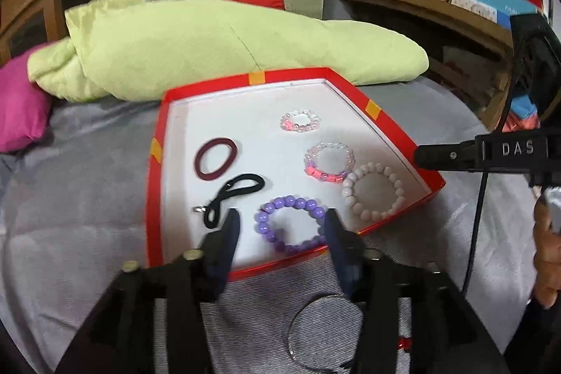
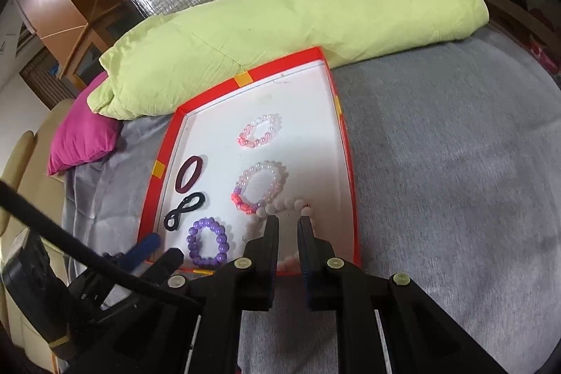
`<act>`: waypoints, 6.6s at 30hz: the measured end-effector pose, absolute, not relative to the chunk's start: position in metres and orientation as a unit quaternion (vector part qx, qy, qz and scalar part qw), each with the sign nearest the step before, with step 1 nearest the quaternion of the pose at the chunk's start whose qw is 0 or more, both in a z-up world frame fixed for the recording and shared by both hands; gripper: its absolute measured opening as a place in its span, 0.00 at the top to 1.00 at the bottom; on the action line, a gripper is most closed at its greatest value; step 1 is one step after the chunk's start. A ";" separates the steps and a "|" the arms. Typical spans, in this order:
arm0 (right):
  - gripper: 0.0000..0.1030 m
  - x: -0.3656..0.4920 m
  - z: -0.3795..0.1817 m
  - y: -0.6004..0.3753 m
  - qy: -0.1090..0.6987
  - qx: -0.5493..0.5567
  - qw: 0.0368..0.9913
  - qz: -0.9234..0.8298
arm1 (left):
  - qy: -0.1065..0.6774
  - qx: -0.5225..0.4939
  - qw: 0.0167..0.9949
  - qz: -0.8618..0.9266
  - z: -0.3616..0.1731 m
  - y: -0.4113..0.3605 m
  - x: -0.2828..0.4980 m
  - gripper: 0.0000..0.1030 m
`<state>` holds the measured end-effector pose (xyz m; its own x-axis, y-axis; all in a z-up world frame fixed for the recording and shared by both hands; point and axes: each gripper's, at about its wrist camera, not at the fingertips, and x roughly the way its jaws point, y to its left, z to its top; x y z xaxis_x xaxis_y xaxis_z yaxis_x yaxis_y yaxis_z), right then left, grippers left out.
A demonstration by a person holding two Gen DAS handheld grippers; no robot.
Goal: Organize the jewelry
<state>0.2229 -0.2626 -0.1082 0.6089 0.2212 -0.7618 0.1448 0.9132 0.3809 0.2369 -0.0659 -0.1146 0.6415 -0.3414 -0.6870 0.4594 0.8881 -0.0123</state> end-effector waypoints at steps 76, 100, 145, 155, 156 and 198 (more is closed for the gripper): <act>0.90 0.112 -0.155 -0.151 0.448 -0.029 0.892 0.052 | 0.454 0.019 0.885 -0.099 -0.147 0.034 0.178 0.40; 0.89 0.125 -0.157 -0.241 0.463 0.119 0.878 -0.018 | 0.422 0.071 0.882 -0.197 -0.144 -0.029 0.164 0.40; 0.89 0.124 -0.154 -0.218 0.453 0.086 0.888 0.003 | 0.444 0.083 0.871 -0.190 -0.162 -0.047 0.167 0.39; 0.88 0.129 -0.158 -0.208 0.462 0.081 0.883 0.001 | 0.448 0.084 0.873 -0.176 -0.164 -0.030 0.162 0.38; 0.88 0.128 -0.157 -0.208 0.461 0.084 0.883 0.000 | 0.450 0.085 0.872 -0.174 -0.165 -0.029 0.163 0.38; 0.87 0.129 -0.157 -0.217 0.469 0.119 0.875 0.006 | 0.458 0.042 0.872 -0.168 -0.163 -0.009 0.166 0.25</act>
